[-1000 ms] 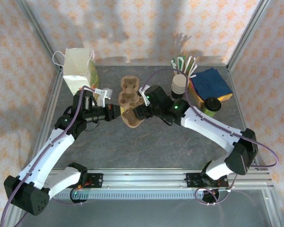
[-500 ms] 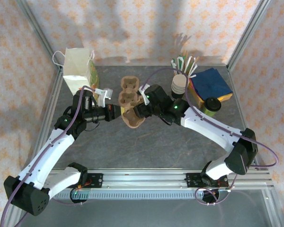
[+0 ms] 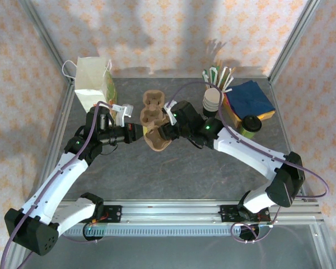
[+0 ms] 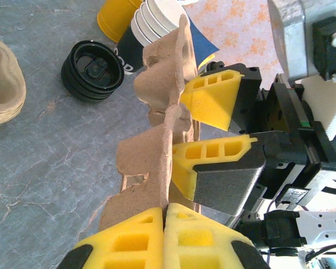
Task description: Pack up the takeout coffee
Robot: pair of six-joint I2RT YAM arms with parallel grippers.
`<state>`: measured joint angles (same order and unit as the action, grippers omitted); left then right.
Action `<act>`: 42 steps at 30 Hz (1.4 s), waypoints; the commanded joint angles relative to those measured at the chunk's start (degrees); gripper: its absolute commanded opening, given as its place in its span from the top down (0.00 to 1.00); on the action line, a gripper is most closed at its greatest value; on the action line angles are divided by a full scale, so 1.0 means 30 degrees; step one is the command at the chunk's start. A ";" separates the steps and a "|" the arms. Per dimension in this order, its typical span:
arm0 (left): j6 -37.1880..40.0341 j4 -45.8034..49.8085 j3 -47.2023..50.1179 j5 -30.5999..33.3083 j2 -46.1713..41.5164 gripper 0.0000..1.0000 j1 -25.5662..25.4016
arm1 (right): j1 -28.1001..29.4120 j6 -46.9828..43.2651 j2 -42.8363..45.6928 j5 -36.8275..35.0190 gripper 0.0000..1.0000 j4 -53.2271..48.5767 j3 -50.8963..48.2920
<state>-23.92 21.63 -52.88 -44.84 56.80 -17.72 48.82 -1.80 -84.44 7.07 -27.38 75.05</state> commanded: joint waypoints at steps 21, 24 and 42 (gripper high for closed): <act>-0.0199 -0.0910 -0.0628 -0.0470 -0.0134 1.00 0.0096 | 0.0075 0.0162 -0.0114 -0.0420 0.43 0.0820 -0.0667; -0.0199 -0.0885 -0.0544 -0.0464 -0.0123 1.00 0.0078 | 0.0064 0.0191 -0.0036 -0.0460 0.44 0.0805 -0.0691; -0.0517 -0.1079 -0.0407 0.0015 -0.0387 0.97 0.0100 | 0.0061 0.0143 0.0195 -0.0812 0.60 0.0604 -0.0872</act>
<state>-24.45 21.23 -52.88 -44.75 56.97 -17.72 48.88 -1.34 -84.71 7.25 -25.21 73.41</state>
